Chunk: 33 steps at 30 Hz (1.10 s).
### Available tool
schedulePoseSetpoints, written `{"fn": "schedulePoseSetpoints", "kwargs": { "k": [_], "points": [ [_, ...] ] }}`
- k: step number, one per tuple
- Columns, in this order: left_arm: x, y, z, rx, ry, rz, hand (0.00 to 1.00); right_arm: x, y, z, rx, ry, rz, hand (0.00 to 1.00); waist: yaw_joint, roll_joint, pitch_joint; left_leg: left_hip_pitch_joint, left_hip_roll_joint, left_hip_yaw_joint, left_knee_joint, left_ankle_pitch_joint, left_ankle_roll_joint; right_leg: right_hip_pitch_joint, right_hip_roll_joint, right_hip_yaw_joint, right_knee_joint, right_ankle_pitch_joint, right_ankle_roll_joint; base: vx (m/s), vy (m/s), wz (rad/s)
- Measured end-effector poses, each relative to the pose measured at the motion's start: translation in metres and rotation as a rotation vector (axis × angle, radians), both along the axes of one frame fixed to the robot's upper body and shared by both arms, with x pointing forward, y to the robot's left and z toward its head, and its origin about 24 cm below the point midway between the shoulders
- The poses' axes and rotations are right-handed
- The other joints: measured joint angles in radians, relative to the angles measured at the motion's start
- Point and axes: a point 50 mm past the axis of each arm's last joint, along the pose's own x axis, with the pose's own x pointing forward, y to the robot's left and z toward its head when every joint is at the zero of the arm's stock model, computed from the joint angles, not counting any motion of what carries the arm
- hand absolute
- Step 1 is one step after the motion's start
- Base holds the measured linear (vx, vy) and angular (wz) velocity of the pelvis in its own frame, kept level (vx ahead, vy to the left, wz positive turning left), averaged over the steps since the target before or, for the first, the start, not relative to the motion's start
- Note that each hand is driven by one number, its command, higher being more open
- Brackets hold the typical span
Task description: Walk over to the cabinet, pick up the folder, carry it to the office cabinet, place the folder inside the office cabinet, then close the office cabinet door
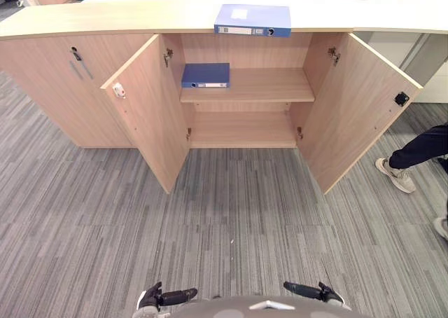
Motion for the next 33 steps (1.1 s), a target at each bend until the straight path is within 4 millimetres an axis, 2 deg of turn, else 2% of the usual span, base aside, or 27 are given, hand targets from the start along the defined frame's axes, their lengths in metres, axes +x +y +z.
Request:
{"fn": "schedulePoseSetpoints", "kwargs": {
  "k": [9, 29, 31, 33],
  "points": [
    [0.001, -0.002, 0.000, -0.005, -0.001, 0.007, 1.00, 0.013, 0.009, 0.001, 0.024, -0.031, -0.001, 1.00, 0.001, 0.003, 0.021, 0.028, 0.001, 0.005, -0.002, -0.006, -0.009, 0.031, 0.000, 0.001, -0.013, 0.000, 0.002, -0.02, -0.007, -0.01],
    [0.003, -0.001, 0.000, -0.002, -0.001, -0.003, 1.00, 0.013, 0.010, 0.001, 0.029, -0.030, 0.000, 1.00, 0.006, -0.002, 0.029, 0.045, 0.004, 0.043, -0.035, -0.009, -0.012, 0.032, 0.007, 0.030, -0.036, 0.000, 0.002, -0.01, -0.004, -0.04],
    [0.004, -0.001, 0.000, -0.001, -0.010, -0.004, 1.00, 0.015, 0.012, 0.001, 0.032, -0.033, 0.001, 1.00, 0.007, -0.002, 0.030, 0.025, 0.008, 0.058, -0.027, -0.018, -0.005, 0.012, 0.010, 0.045, -0.036, 0.002, 0.004, -0.02, -0.005, -0.25],
    [0.009, 0.000, 0.001, 0.002, -0.022, -0.004, 1.00, 0.016, 0.012, 0.001, 0.033, -0.035, 0.002, 1.00, 0.011, -0.003, 0.035, -0.018, 0.016, 0.084, 0.031, -0.055, 0.005, -0.027, 0.015, 0.069, -0.005, -0.012, 0.007, 0.00, -0.004, -0.31]
  ]
}}
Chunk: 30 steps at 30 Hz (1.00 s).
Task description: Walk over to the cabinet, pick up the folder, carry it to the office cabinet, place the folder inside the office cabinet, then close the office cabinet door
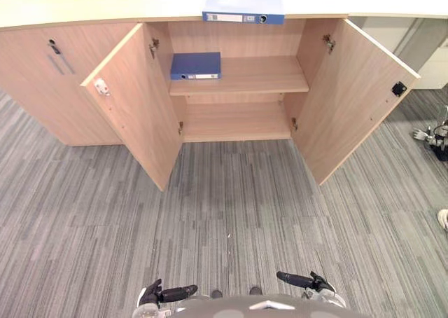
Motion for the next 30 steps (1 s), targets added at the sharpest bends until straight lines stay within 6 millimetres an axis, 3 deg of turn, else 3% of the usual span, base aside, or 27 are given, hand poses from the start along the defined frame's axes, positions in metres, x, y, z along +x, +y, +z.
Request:
{"fn": "schedulePoseSetpoints", "kwargs": {
  "k": [1, 3, 5, 6, 7, 10, 12, 14, 15, 16, 17, 19, 20, 22, 23, 25, 27, 30],
  "points": [
    [0.002, 0.000, 0.000, 0.001, -0.005, -0.001, 1.00, 0.001, 0.000, 0.000, 0.000, -0.003, 0.000, 1.00, -0.001, 0.000, 0.003, -0.010, 0.004, 0.006, 0.020, -0.012, 0.001, -0.015, 0.001, 0.004, 0.025, -0.014, 0.001, 0.02, -0.007, -0.33],
    [0.008, 0.002, 0.002, 0.008, -0.018, -0.010, 1.00, 0.007, 0.000, 0.002, 0.000, -0.019, 0.003, 1.00, -0.003, -0.005, 0.026, -0.015, 0.008, 0.026, 0.077, -0.055, 0.004, -0.071, -0.002, 0.007, 0.181, -0.098, 0.011, 0.06, -0.018, -0.28],
    [0.014, 0.002, 0.003, 0.009, -0.028, -0.024, 1.00, 0.011, 0.001, 0.003, 0.001, -0.032, 0.002, 1.00, 0.001, -0.008, 0.039, -0.017, 0.012, 0.042, 0.116, -0.090, 0.005, -0.149, -0.018, -0.044, 0.368, -0.149, 0.066, 0.08, -0.005, -0.26],
    [0.015, 0.002, 0.003, 0.009, -0.030, -0.028, 1.00, 0.013, 0.002, 0.003, 0.001, -0.041, 0.003, 1.00, 0.003, -0.007, 0.044, -0.013, 0.013, 0.046, 0.121, -0.095, 0.004, -0.179, -0.023, -0.059, 0.440, -0.153, 0.073, 0.10, 0.034, -0.15],
    [0.019, 0.002, 0.004, 0.015, -0.036, -0.049, 1.00, 0.021, -0.001, 0.007, -0.007, -0.074, -0.001, 1.00, -0.003, -0.010, 0.062, 0.016, 0.013, 0.047, 0.124, -0.108, 0.018, -0.264, -0.052, -0.107, 0.639, -0.164, 0.077, 0.07, 0.031, -0.05],
    [0.021, 0.004, 0.004, 0.025, -0.037, -0.047, 1.00, 0.025, 0.000, 0.008, -0.003, -0.102, -0.009, 1.00, -0.003, -0.012, 0.072, 0.067, 0.017, 0.039, 0.121, -0.140, 0.023, -0.350, -0.112, -0.173, 0.771, -0.234, 0.051, 0.16, 0.004, 0.00],
    [0.021, 0.004, 0.004, 0.026, -0.037, -0.045, 1.00, 0.028, -0.001, 0.010, -0.008, -0.117, -0.009, 1.00, -0.007, -0.010, 0.073, 0.089, 0.033, 0.028, 0.114, -0.164, 0.018, -0.392, -0.122, -0.189, 0.700, -0.236, 0.052, 0.24, -0.119, 0.15],
    [0.023, 0.002, 0.004, 0.027, -0.037, -0.043, 1.00, 0.032, -0.003, 0.011, -0.013, -0.127, -0.007, 1.00, -0.019, 0.000, 0.077, 0.112, 0.067, 0.007, 0.091, -0.182, -0.003, -0.415, -0.107, -0.201, 0.524, -0.198, 0.043, 0.31, -0.186, 0.37],
    [0.023, 0.003, 0.004, 0.028, -0.033, -0.043, 1.00, 0.031, -0.004, 0.011, -0.016, -0.123, -0.009, 1.00, -0.025, -0.001, 0.078, 0.132, 0.081, -0.014, 0.065, -0.184, -0.028, -0.408, -0.096, -0.198, 0.402, -0.098, 0.037, 0.43, -0.268, 0.60],
    [0.019, 0.003, 0.003, 0.024, -0.018, -0.037, 1.00, 0.027, -0.007, 0.010, -0.020, -0.112, -0.018, 1.00, -0.032, 0.004, 0.073, 0.162, 0.106, -0.038, 0.041, -0.188, -0.051, -0.393, -0.080, -0.201, 0.403, -0.009, -0.007, 0.46, -0.298, 0.62],
    [0.020, 0.001, 0.002, 0.019, -0.018, -0.035, 1.00, 0.027, -0.009, 0.010, -0.024, -0.112, -0.027, 1.00, -0.033, 0.016, 0.074, 0.171, 0.118, -0.043, 0.034, -0.181, -0.062, -0.396, -0.074, -0.214, 0.432, -0.034, -0.019, 0.52, -0.320, 0.52],
    [0.022, -0.005, 0.002, -0.005, -0.028, 0.004, 1.00, 0.024, -0.013, 0.010, -0.025, -0.111, -0.075, 1.00, -0.029, 0.032, 0.074, 0.166, 0.143, -0.052, 0.087, -0.133, -0.115, -0.381, -0.076, -0.248, 0.491, -0.101, -0.068, 0.53, -0.314, 0.37],
    [0.022, -0.007, 0.001, -0.012, -0.031, 0.020, 1.00, 0.023, -0.014, 0.010, -0.024, -0.108, -0.082, 1.00, -0.029, 0.037, 0.074, 0.151, 0.153, -0.056, 0.135, -0.124, -0.118, -0.356, -0.071, -0.259, 0.476, -0.108, -0.073, 0.52, -0.295, 0.46],
    [0.026, -0.006, 0.003, -0.019, -0.063, 0.068, 1.00, 0.018, -0.013, 0.009, -0.026, -0.105, -0.081, 1.00, -0.033, 0.042, 0.073, 0.031, 0.198, -0.061, 0.452, -0.100, -0.114, -0.245, -0.052, -0.290, 0.374, -0.114, -0.079, 0.44, -0.245, 0.48],
    [0.031, -0.006, 0.006, -0.022, -0.096, 0.089, 1.00, 0.016, -0.011, 0.009, -0.031, -0.106, -0.066, 1.00, -0.027, 0.044, 0.075, -0.076, 0.245, -0.053, 0.701, -0.093, -0.111, -0.164, -0.029, -0.295, 0.307, -0.115, -0.079, 0.43, -0.248, 0.25],
    [0.043, -0.005, 0.010, -0.023, -0.150, 0.107, 1.00, 0.019, -0.006, 0.010, -0.022, -0.116, -0.054, 1.00, -0.001, 0.037, 0.079, -0.211, 0.310, 0.014, 0.946, -0.128, -0.102, -0.050, -0.001, -0.288, 0.226, -0.119, -0.087, 0.45, -0.206, -0.06],
    [0.051, -0.010, 0.013, -0.032, -0.183, 0.105, 1.00, 0.023, -0.002, 0.011, -0.015, -0.129, -0.053, 1.00, 0.006, 0.035, 0.079, -0.281, 0.315, 0.048, 0.938, -0.149, -0.093, -0.002, 0.001, -0.279, 0.182, -0.120, -0.088, 0.27, -0.042, -0.24],
    [0.064, -0.022, 0.016, -0.068, -0.237, 0.122, 1.00, 0.028, 0.003, 0.012, -0.004, -0.151, -0.063, 1.00, 0.026, 0.031, 0.081, -0.357, 0.292, 0.111, 0.723, -0.169, -0.087, 0.060, -0.014, -0.245, 0.133, -0.124, -0.075, 0.25, 0.072, -0.35]
  ]
}}
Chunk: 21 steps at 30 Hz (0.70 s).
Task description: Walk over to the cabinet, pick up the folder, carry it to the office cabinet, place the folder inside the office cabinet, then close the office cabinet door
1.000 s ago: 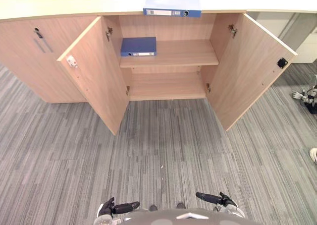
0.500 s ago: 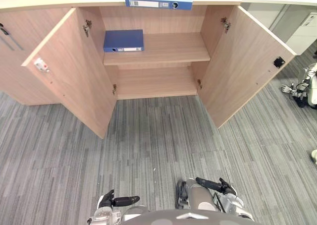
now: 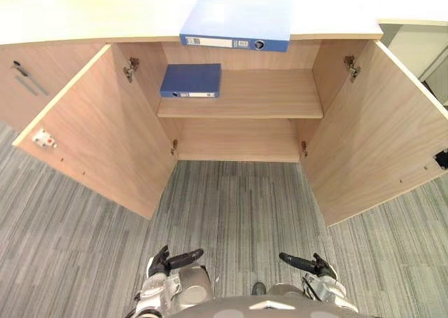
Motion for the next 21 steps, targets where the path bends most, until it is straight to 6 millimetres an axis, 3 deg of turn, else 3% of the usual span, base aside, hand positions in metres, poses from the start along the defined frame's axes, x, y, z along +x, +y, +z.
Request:
{"fn": "schedulePoseSetpoints", "kwargs": {
  "k": [2, 4, 6, 8, 12, 13, 15, 16, 18, 19, 20, 21],
  "points": [
    [0.004, -0.003, 0.001, -0.002, -0.010, -0.015, 1.00, -0.002, 0.002, -0.001, 0.004, 0.004, -0.004, 1.00, 0.005, -0.009, -0.003, -0.002, -0.043, -0.005, -0.212, 0.030, -0.004, 0.030, -0.022, 0.018, -0.012, -0.020, 0.033, 0.30, 0.191, -0.33],
    [0.001, 0.000, 0.000, 0.003, 0.004, -0.005, 1.00, -0.011, 0.004, -0.004, 0.006, 0.031, -0.012, 1.00, 0.016, -0.025, -0.022, 0.017, -0.097, -0.015, -0.335, 0.178, 0.039, 0.056, -0.062, 0.056, -0.012, -0.054, 0.086, 0.35, 0.246, -0.32],
    [0.001, 0.005, 0.001, 0.024, 0.006, -0.001, 1.00, -0.017, 0.009, -0.006, 0.017, 0.050, -0.018, 1.00, 0.016, -0.056, -0.039, 0.018, -0.123, 0.009, -0.312, 0.128, 0.057, 0.054, -0.098, 0.070, -0.010, -0.056, 0.093, 0.40, 0.227, -0.22],
    [-0.002, 0.008, 0.000, 0.026, 0.021, 0.010, 1.00, -0.019, 0.012, -0.007, 0.027, 0.058, -0.019, 1.00, 0.023, -0.065, -0.044, 0.046, -0.126, 0.037, -0.274, 0.077, 0.069, 0.048, -0.122, 0.095, 0.057, -0.060, 0.101, 0.38, 0.238, -0.31],
    [-0.010, 0.010, -0.004, 0.032, 0.065, -0.015, 1.00, -0.015, 0.010, -0.005, 0.021, 0.041, -0.003, 1.00, 0.007, -0.077, -0.052, 0.202, -0.166, 0.076, -0.331, 0.003, 0.092, -0.196, -0.203, 0.149, 0.678, -0.068, 0.165, 0.35, 0.236, -0.23],
    [-0.011, 0.011, -0.005, 0.033, 0.069, -0.014, 1.00, -0.013, 0.011, -0.005, 0.022, 0.037, 0.000, 1.00, 0.003, -0.080, -0.054, 0.223, -0.170, 0.076, -0.340, -0.002, 0.091, -0.226, -0.205, 0.149, 0.733, -0.077, 0.161, 0.42, 0.119, 0.04],
    [-0.015, 0.010, -0.006, 0.032, 0.082, -0.010, 1.00, -0.011, 0.010, -0.004, 0.017, 0.032, 0.016, 1.00, -0.003, -0.077, -0.055, 0.314, -0.174, 0.080, -0.408, -0.002, 0.088, -0.309, -0.193, 0.119, 0.771, -0.126, 0.122, 0.35, 0.003, 0.04],
    [-0.018, 0.009, -0.007, 0.028, 0.089, -0.006, 1.00, -0.009, 0.008, -0.004, 0.013, 0.027, 0.025, 1.00, -0.007, -0.070, -0.057, 0.345, -0.169, 0.080, -0.436, 0.001, 0.084, -0.340, -0.179, 0.100, 0.734, -0.137, 0.104, 0.35, -0.080, 0.06],
    [-0.022, 0.007, -0.009, 0.021, 0.101, -0.001, 1.00, -0.007, 0.005, -0.003, 0.005, 0.021, 0.031, 1.00, -0.012, -0.058, -0.064, 0.398, -0.154, 0.076, -0.496, 0.012, 0.064, -0.402, -0.131, 0.085, 0.543, -0.135, 0.098, 0.36, -0.124, 0.13],
    [-0.022, 0.007, -0.009, 0.021, 0.105, -0.004, 1.00, -0.008, 0.006, -0.003, 0.006, 0.022, 0.031, 1.00, -0.013, -0.061, -0.065, 0.415, -0.158, 0.069, -0.519, 0.019, 0.050, -0.412, -0.116, 0.094, 0.411, -0.091, 0.100, 0.32, -0.133, 0.29],
    [-0.025, 0.009, -0.010, 0.026, 0.115, -0.008, 1.00, -0.012, 0.008, -0.004, 0.009, 0.036, 0.036, 1.00, -0.017, -0.075, -0.070, 0.430, -0.178, 0.046, -0.543, 0.023, 0.030, -0.397, -0.107, 0.106, 0.316, 0.062, 0.063, 0.50, -0.206, 0.34],
    [-0.029, 0.000, -0.013, 0.000, 0.136, -0.004, 1.00, -0.015, -0.001, -0.005, -0.005, 0.055, 0.040, 1.00, -0.019, -0.031, -0.080, 0.445, -0.149, 0.014, -0.570, 0.034, 0.024, -0.379, -0.082, 0.091, 0.308, 0.054, 0.052, 0.50, -0.208, 0.24]
  ]
}}
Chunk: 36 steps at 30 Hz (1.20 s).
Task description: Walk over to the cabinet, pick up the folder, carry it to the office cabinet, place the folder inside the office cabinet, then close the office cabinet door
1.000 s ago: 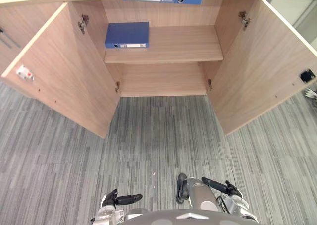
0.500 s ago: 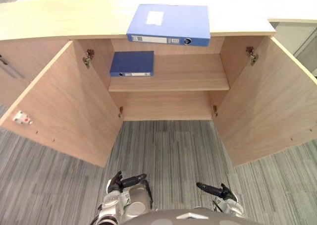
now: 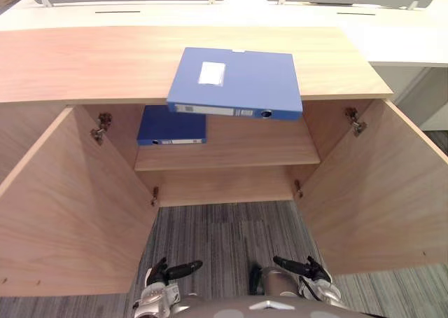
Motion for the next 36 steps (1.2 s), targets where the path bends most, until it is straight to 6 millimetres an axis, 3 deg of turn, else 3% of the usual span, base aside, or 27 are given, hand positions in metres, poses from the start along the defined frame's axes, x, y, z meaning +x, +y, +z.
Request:
{"fn": "schedulePoseSetpoints", "kwargs": {
  "k": [1, 3, 5, 7, 9, 11, 13, 14, 15, 17, 20, 23, 29, 36],
  "points": [
    [-0.001, -0.011, -0.002, -0.034, -0.003, 0.020, 1.00, 0.000, -0.006, 0.001, -0.020, -0.002, -0.003, 1.00, 0.007, 0.029, -0.010, -0.004, 0.015, -0.002, -0.008, 0.023, -0.017, -0.001, 0.013, -0.011, -0.003, -0.024, -0.016, 0.41, -0.174, 0.10],
    [0.001, -0.013, -0.001, -0.039, -0.007, 0.023, 1.00, 0.001, -0.007, 0.001, -0.016, -0.001, -0.013, 1.00, -0.007, 0.041, -0.002, -0.006, 0.036, -0.017, 0.038, 0.038, -0.030, 0.045, 0.015, -0.048, -0.019, -0.040, -0.030, 0.30, -0.205, 0.44],
    [0.007, -0.011, 0.001, -0.038, -0.033, 0.024, 1.00, -0.004, -0.007, 0.000, -0.015, 0.014, -0.018, 1.00, -0.013, 0.034, 0.007, -0.065, 0.086, -0.041, 0.253, 0.046, -0.039, 0.151, 0.023, -0.089, -0.087, -0.047, -0.037, 0.24, -0.229, 0.70],
    [0.016, -0.011, 0.006, -0.031, -0.079, 0.026, 1.00, -0.006, -0.004, -0.001, -0.019, 0.019, 0.005, 1.00, 0.009, 0.030, 0.009, -0.187, 0.164, -0.018, 0.530, 0.029, -0.029, 0.237, 0.041, -0.109, -0.154, -0.051, -0.043, 0.08, -0.133, 0.20],
    [0.016, -0.011, 0.006, -0.030, -0.087, 0.025, 1.00, -0.006, -0.004, -0.001, -0.017, 0.016, 0.007, 1.00, 0.012, 0.032, 0.008, -0.242, 0.180, 0.014, 0.532, 0.019, -0.015, 0.260, 0.046, -0.108, -0.175, -0.055, -0.036, 0.03, 0.005, -0.05],
    [0.019, -0.011, 0.007, -0.028, -0.094, 0.025, 1.00, -0.007, -0.003, -0.001, -0.011, 0.020, -0.004, 1.00, 0.014, 0.029, 0.007, -0.270, 0.166, 0.018, 0.426, 0.018, -0.013, 0.261, 0.045, -0.100, -0.184, -0.055, -0.025, 0.06, 0.095, -0.11],
    [0.019, -0.011, 0.007, -0.029, -0.093, 0.025, 1.00, -0.007, -0.004, -0.001, -0.011, 0.021, -0.010, 1.00, 0.014, 0.031, 0.004, -0.259, 0.116, -0.007, 0.202, 0.068, -0.023, 0.254, 0.044, -0.077, -0.179, -0.059, -0.002, 0.13, 0.181, -0.23],
    [0.017, -0.010, 0.006, -0.027, -0.084, 0.025, 1.00, -0.007, -0.002, -0.002, -0.006, 0.022, -0.012, 1.00, 0.015, 0.031, -0.001, -0.238, 0.104, -0.010, 0.177, 0.069, -0.027, 0.253, 0.040, -0.069, -0.180, -0.059, 0.006, 0.18, 0.184, -0.16],
    [0.018, -0.006, 0.006, -0.016, -0.079, 0.022, 1.00, -0.010, 0.001, -0.003, 0.004, 0.028, -0.022, 1.00, 0.015, 0.004, -0.011, -0.226, 0.077, -0.004, 0.131, 0.089, -0.025, 0.254, 0.028, -0.061, -0.203, -0.047, 0.024, 0.18, 0.143, -0.08],
    [0.017, -0.003, 0.007, -0.009, -0.077, 0.022, 1.00, -0.013, 0.005, -0.004, 0.017, 0.035, -0.033, 1.00, 0.016, -0.010, -0.017, -0.204, 0.052, 0.007, 0.098, 0.091, -0.021, 0.275, 0.015, -0.048, -0.249, -0.027, 0.041, 0.19, 0.168, -0.14],
    [0.015, -0.005, 0.005, -0.015, -0.064, 0.009, 1.00, -0.017, 0.004, -0.005, 0.021, 0.044, -0.055, 1.00, 0.015, -0.009, -0.023, -0.140, 0.015, 0.010, 0.039, 0.101, -0.008, 0.331, -0.007, -0.035, -0.306, -0.010, 0.059, 0.08, 0.120, -0.10],
    [0.013, -0.008, 0.004, -0.016, -0.052, -0.018, 1.00, -0.019, 0.003, -0.006, 0.020, 0.050, -0.054, 1.00, 0.013, -0.005, -0.033, -0.110, -0.009, 0.012, -0.028, 0.128, -0.005, 0.344, -0.012, -0.027, -0.334, 0.004, 0.058, 0.05, 0.079, -0.03],
    [0.014, -0.010, 0.004, 0.006, -0.045, -0.123, 1.00, -0.021, 0.000, -0.007, 0.014, 0.074, -0.049, 1.00, 0.012, 0.001, -0.037, -0.078, -0.015, -0.029, -0.122, 0.174, 0.002, 0.346, 0.006, -0.017, -0.373, 0.037, 0.043, -0.02, -0.013, -0.07],
    [0.018, -0.011, 0.017, 0.049, -0.151, -0.134, 1.00, -0.026, -0.005, -0.008, -0.009, 0.096, -0.054, 1.00, 0.007, -0.005, -0.033, -0.073, -0.040, -0.091, -0.181, 0.215, 0.018, 0.344, -0.004, -0.026, -0.397, 0.069, 0.054, -0.12, 0.026, 0.08]
  ]
}}
